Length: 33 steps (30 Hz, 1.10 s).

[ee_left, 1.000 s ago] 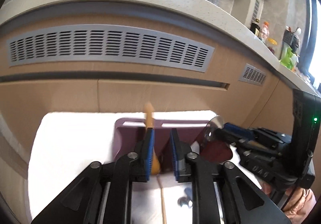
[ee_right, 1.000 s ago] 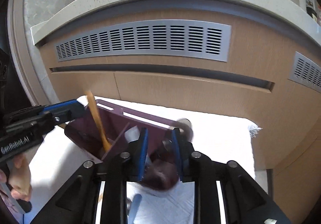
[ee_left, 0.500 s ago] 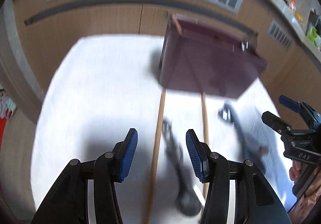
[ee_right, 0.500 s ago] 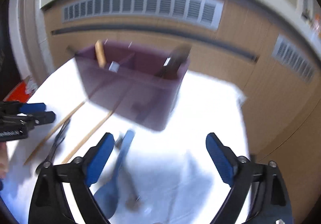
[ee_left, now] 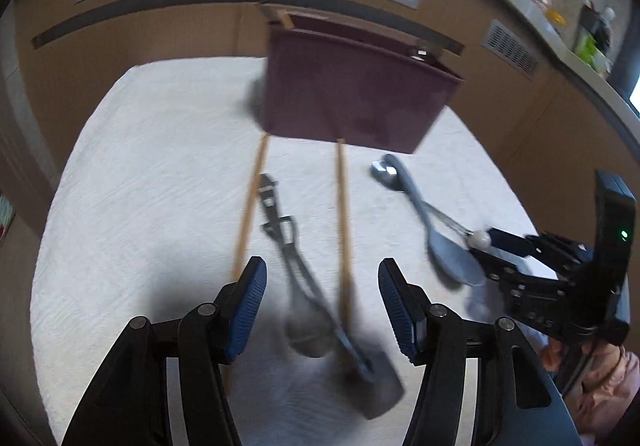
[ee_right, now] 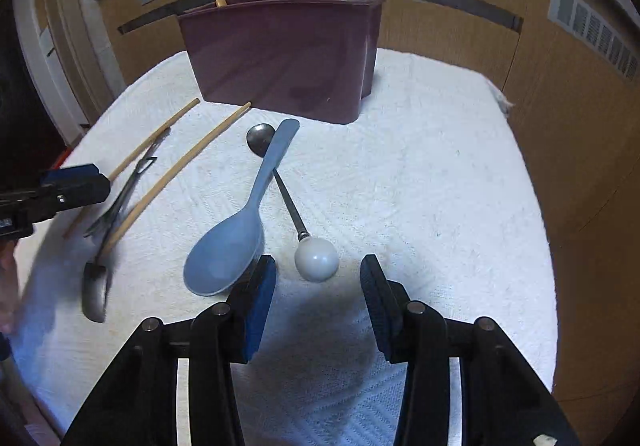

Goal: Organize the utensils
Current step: 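Withdraw both open tools from the holder toward the table, then grasp the blue plastic spoon with the left tool while the right tool grasps the ball-handled steel spoon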

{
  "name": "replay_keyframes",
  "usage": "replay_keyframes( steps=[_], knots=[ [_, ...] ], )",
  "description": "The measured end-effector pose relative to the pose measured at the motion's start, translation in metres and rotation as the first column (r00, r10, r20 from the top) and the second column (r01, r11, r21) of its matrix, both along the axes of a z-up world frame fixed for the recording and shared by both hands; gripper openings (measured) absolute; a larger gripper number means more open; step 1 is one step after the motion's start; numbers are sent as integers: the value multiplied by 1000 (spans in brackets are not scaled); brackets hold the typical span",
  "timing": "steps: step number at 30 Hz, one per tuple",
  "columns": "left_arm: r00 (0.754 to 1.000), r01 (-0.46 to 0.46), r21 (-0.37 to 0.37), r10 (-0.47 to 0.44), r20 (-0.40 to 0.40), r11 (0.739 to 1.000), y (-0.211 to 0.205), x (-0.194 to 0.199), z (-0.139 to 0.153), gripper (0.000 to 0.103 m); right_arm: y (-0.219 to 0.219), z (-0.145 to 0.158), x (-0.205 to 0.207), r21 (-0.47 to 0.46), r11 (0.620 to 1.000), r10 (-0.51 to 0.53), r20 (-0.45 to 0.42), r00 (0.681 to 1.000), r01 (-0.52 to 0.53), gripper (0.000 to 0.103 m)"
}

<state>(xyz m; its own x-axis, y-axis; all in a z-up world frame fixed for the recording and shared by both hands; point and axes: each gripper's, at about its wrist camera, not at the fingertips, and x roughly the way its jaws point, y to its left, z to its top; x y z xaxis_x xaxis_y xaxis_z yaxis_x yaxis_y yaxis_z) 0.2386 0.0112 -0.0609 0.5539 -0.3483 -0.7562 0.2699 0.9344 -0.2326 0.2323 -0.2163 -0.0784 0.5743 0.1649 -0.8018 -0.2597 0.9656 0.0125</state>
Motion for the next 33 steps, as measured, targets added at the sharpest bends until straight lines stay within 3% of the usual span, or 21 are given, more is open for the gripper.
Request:
replay_keyframes(
  steps=[3,5,13,17,21,24,27,33],
  knots=[
    [996,79,28,-80,35,996,-24,-9,6,63,2,0,4,-3,1000,12,15,1000,-12,35],
    [990,129,54,-132,49,990,-40,-14,7,63,3,1,7,-7,1000,19,22,1000,-19,20],
    [964,248,170,-261,59,954,-98,-29,-4,64,-33,48,-7,43,997,-65,151,986,59,19],
    [968,232,194,-245,45,953,-122,-19,-12,64,-51,68,-22,63,993,-108,195,975,97,19],
    [987,158,117,-160,8,981,-125,1,-15,62,-53,75,-32,61,993,-115,219,969,104,19],
    [995,89,92,-92,31,992,-116,7,-15,38,-52,77,-33,58,993,-115,225,968,104,19],
    [995,83,72,-87,56,994,-101,4,-12,12,-51,78,-32,60,993,-115,227,967,104,19],
    [983,42,24,-46,176,999,-57,-10,28,11,-43,87,-32,63,994,-98,244,965,85,19]
  ],
)
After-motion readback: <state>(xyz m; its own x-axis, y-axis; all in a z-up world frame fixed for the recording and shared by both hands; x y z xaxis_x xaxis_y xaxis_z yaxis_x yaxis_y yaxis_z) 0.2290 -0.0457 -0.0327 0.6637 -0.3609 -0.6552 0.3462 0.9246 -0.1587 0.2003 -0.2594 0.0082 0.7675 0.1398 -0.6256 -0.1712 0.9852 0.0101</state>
